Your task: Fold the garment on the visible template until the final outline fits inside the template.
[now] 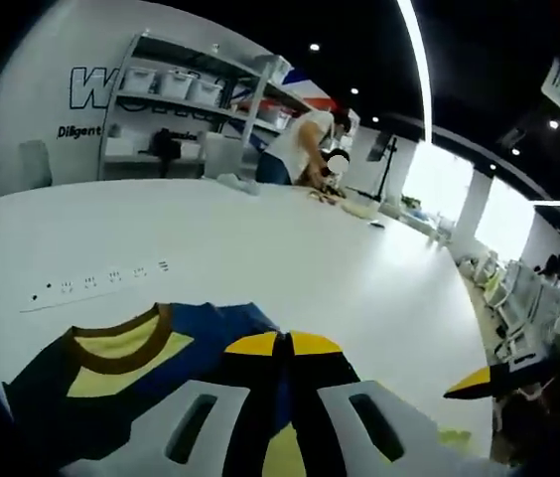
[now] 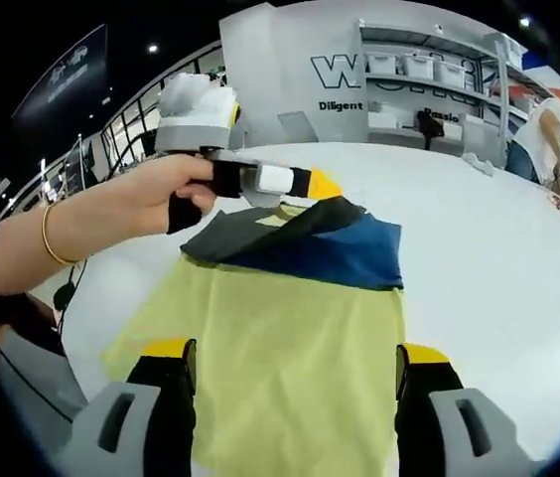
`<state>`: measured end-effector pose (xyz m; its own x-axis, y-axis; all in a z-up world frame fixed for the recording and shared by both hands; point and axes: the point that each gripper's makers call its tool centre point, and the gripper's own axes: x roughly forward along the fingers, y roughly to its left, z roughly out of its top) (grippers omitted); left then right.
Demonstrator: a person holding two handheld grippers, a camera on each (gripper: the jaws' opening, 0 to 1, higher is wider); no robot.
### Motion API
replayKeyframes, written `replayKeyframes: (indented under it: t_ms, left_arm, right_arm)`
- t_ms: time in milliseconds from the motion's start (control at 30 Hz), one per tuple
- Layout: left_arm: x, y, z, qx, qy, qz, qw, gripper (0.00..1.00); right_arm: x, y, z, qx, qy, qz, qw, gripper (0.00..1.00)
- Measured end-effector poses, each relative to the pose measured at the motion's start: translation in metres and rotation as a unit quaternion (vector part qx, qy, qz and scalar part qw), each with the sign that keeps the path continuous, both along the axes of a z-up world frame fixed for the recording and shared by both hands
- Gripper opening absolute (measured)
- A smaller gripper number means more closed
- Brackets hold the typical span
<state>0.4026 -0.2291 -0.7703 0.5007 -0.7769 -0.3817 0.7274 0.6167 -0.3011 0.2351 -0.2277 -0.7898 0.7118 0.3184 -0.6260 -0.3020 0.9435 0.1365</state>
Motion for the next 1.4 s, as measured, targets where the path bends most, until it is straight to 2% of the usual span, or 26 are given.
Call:
replayKeyframes:
  t_ms: [167, 200, 233, 333, 500, 567, 667, 833, 967, 1133, 1167, 1200, 1300, 1400]
  left_arm:
    - [-0.010, -0.013, -0.016, 0.013, 0.001, -0.017, 0.9998, 0.00]
    - [-0.009, -0.015, -0.020, 0.014, 0.005, -0.017, 0.9997, 0.00]
    - [-0.011, -0.018, -0.026, 0.014, 0.022, -0.018, 0.9995, 0.00]
    - [-0.016, -0.026, -0.036, 0.020, 0.022, -0.028, 0.9992, 0.00]
    - [-0.024, -0.029, -0.039, 0.027, 0.023, -0.045, 0.9984, 0.00]
    - [-0.023, -0.027, -0.037, 0.035, 0.015, -0.043, 0.9984, 0.04]
    - [-0.016, -0.008, -0.023, 0.069, -0.026, -0.037, 0.9966, 0.16]
    - [-0.005, 0.018, 0.002, 0.061, -0.043, -0.009, 0.9972, 0.25]
    - [0.001, 0.035, 0.018, 0.060, -0.062, 0.004, 0.9962, 0.38]
    - [0.000, 0.063, 0.021, 0.086, -0.083, 0.021, 0.9927, 0.39]
    - [-0.001, 0.079, 0.014, 0.119, -0.083, 0.029, 0.9891, 0.39]
    - [-0.004, 0.085, 0.012, 0.127, -0.086, 0.029, 0.9877, 0.40]
    - [-0.010, 0.099, 0.010, 0.118, -0.085, 0.033, 0.9888, 0.44]
    - [-0.011, 0.124, 0.004, 0.118, -0.078, 0.052, 0.9886, 0.47]
  right_arm:
    - [-0.003, -0.001, -0.005, 0.003, 0.008, -0.007, 0.9999, 0.80]
    - [-0.003, -0.002, -0.006, 0.002, 0.010, -0.010, 0.9999, 0.80]
    - [-0.003, -0.003, -0.006, 0.001, 0.009, -0.011, 0.9999, 0.80]
    - [-0.004, -0.007, -0.006, 0.005, 0.010, -0.021, 0.9997, 0.80]
    - [-0.004, -0.013, -0.007, 0.009, 0.012, -0.036, 0.9993, 0.80]
    - [-0.004, -0.014, -0.007, 0.010, 0.012, -0.039, 0.9991, 0.80]
    - [-0.002, -0.017, -0.003, 0.014, 0.008, -0.048, 0.9987, 0.80]
    - [0.006, -0.021, 0.005, 0.033, -0.006, -0.064, 0.9974, 0.82]
    - [0.011, -0.023, 0.012, 0.051, -0.015, -0.077, 0.9956, 0.85]
    - [0.010, -0.021, 0.014, 0.054, -0.018, -0.077, 0.9954, 0.87]
    - [0.009, -0.020, 0.013, 0.054, -0.017, -0.078, 0.9953, 0.87]
    - [0.009, -0.020, 0.013, 0.054, -0.017, -0.077, 0.9954, 0.87]
    - [0.008, -0.017, 0.011, 0.057, -0.014, -0.076, 0.9954, 0.89]
    - [0.009, -0.012, 0.008, 0.060, -0.012, -0.074, 0.9954, 0.91]
